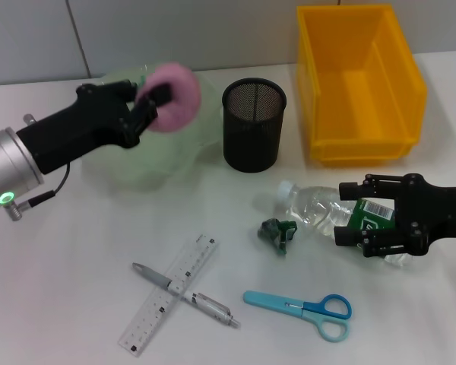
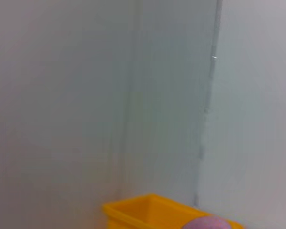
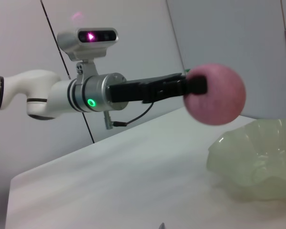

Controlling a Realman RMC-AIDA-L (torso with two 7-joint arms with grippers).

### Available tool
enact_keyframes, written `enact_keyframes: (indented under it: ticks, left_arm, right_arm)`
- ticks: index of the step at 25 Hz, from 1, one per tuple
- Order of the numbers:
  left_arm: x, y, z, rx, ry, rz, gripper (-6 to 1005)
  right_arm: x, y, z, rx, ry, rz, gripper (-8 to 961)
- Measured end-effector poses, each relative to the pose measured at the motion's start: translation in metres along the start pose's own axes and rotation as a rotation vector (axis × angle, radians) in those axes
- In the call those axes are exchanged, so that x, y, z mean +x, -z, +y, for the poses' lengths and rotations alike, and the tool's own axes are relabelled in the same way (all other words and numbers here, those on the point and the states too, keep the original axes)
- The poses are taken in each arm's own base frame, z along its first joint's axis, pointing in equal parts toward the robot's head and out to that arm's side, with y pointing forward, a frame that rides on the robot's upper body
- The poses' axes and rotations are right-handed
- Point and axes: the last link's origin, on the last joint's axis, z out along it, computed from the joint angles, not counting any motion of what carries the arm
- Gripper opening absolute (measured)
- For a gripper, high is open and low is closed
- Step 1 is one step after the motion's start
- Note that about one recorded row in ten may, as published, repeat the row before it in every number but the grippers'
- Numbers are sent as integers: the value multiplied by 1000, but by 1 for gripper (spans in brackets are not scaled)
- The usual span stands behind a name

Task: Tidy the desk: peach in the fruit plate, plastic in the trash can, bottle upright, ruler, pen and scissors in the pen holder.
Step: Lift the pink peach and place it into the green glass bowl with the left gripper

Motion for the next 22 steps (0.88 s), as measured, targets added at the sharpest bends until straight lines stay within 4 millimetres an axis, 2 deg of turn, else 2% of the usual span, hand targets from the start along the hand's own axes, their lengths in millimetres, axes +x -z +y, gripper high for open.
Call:
enact_keyframes:
  ticks: [6,7,12,22]
  left_arm:
    - [-5,-9,-16,117,-3,17,110]
    - [-11,-17,-26,186,-4,-13,108]
    - [-20,-31,-40,277,-13,-112,94]
    - [-30,-46,-44,314,-64,-240,80]
  right_arm:
    - [-1,1,-1,3,4,0,822]
    - [-1,1,-1,3,4,0,822]
    - [-2,0,-1,1,7,0,822]
    - [-4,-2,-3,3,17,0,822]
